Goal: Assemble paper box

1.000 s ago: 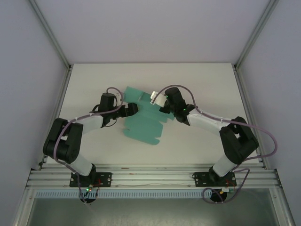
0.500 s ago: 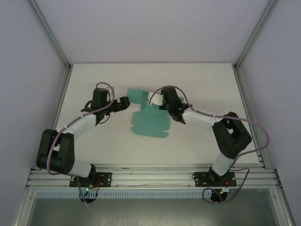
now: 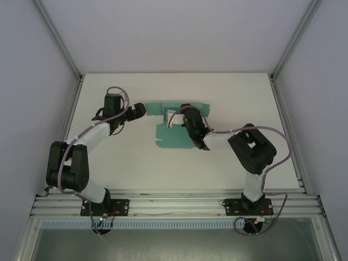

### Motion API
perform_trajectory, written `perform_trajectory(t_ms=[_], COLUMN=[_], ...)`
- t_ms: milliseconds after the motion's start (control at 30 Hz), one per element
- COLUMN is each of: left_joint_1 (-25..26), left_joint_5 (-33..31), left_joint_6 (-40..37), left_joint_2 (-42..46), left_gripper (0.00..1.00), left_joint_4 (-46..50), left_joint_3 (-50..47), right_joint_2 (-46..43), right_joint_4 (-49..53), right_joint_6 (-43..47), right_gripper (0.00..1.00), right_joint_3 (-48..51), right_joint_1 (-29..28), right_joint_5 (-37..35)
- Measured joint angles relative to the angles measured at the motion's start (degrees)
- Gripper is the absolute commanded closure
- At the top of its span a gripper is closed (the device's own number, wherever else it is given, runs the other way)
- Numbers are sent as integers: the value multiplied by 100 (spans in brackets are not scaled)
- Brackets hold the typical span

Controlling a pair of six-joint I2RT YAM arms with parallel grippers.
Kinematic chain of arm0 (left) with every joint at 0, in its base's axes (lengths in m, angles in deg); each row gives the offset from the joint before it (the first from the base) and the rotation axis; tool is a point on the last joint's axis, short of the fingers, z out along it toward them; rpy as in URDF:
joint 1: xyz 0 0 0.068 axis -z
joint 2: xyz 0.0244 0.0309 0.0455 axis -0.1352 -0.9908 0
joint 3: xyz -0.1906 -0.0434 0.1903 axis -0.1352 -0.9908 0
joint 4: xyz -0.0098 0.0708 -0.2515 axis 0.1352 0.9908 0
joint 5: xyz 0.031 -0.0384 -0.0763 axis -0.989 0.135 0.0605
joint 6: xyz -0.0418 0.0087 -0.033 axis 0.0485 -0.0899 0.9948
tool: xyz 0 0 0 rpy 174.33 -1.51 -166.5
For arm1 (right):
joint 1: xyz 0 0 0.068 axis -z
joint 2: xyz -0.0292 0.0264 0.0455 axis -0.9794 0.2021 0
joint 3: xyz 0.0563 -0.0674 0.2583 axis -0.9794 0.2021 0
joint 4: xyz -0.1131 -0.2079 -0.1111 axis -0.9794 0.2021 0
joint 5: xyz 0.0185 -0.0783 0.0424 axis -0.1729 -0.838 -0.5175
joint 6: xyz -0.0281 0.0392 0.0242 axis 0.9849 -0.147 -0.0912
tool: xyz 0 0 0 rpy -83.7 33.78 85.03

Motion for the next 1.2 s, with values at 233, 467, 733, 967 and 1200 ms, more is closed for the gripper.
perform_trajectory(t_ms=[233,467,733,967,1200], left_joint_1=[9,251,420,455,496], left_joint_5=[560,680,1067,1147,1027], left_joint_6=[-1327,-2839,-4164,-4887,-4787], left_joint_2=[-595,-1246,-2284,-2935,-3053], left_gripper=[0,2,22,53,100], left_joint_4=[376,1137,2312,3220,3480], left_joint_3=[861,1856,3281,4059,4190], right_joint_2=[308,398,396,345,326], right_joint_4=[-710,-890,-796,-562,-435], right_joint_6=[243,243,103,-155,-273], right_gripper=[100,100,100,100,100], right_joint_3=[166,181,184,177,170], right_joint_1=[-31,-46,-48,-48,-52], right_joint_5=[-125,-170,-175,-192,-236])
